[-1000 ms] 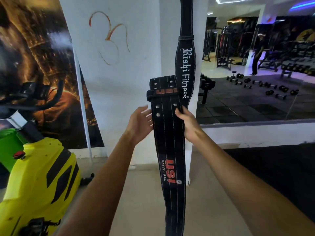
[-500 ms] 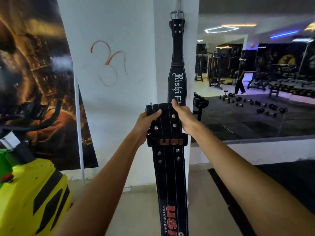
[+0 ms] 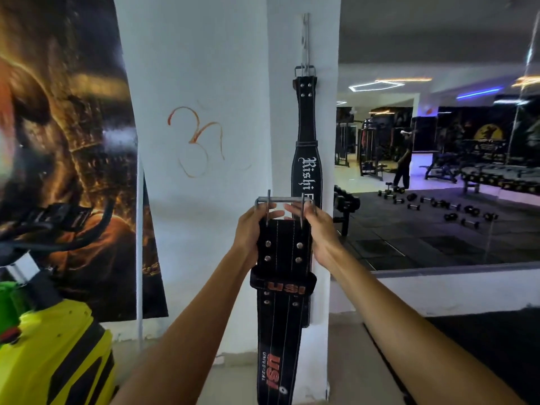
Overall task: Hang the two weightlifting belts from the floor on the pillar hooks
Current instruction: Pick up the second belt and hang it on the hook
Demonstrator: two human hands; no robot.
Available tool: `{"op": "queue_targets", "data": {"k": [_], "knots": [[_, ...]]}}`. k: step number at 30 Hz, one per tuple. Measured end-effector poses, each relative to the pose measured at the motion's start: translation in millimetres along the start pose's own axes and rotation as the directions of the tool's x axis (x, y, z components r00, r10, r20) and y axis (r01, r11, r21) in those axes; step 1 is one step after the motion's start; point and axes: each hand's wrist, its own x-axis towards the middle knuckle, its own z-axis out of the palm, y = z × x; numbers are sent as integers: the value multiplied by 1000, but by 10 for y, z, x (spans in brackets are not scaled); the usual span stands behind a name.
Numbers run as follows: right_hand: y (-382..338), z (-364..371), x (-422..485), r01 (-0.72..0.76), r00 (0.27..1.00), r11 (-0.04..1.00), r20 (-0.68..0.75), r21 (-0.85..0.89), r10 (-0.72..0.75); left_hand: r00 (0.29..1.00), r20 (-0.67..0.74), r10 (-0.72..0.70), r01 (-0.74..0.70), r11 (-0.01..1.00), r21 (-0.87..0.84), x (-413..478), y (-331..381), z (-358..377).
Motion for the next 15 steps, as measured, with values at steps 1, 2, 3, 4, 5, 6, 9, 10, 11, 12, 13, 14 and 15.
{"op": "queue_targets", "data": {"k": [1,2,3,4,5,6,9,10,11,12,13,14,15], "knots": [[7,9,-20,-2,1000,1000,-6,7,2,1000,-5,4,-4,999,40,25,-10,-21],[24,18,-30,5,1000,1000,-14,9,-5,1000,-20,-21,22,998,67,41,0,-44],[23,35,-43,9,1000,1000,-24,10,-9,996,-27,-83,84,994,69,71,13,-76],[25,49,-39,10,999,1000,-39,16,-10,987,-10,-160,160,985,60,100,30,-115],[13,70,-33,3,998,1000,-58,25,-1,974,47,-223,219,973,68,121,47,-164],[3,85,-17,-1,998,999,-68,32,3,960,127,-250,238,966,103,119,66,-210],[-13,111,52,-10,998,1000,-62,15,11,942,255,-217,211,976,51,102,46,-306],[-8,120,73,-11,998,1000,-59,9,11,953,223,-205,210,978,3,82,41,-313],[-5,137,80,-16,998,1000,-55,8,16,969,157,-193,198,980,-20,70,34,-307],[-1,156,80,-18,999,1000,-51,1,18,980,76,-183,184,983,-11,71,21,-285],[-6,182,63,-22,999,1000,-45,-10,22,984,-8,-176,176,984,20,78,6,-257],[0,208,48,-19,999,1000,-38,-13,19,981,-76,-181,184,982,45,87,-10,-232],[8,228,34,-17,999,1000,-34,-11,16,972,-114,-207,213,976,49,105,-26,-224]]}}
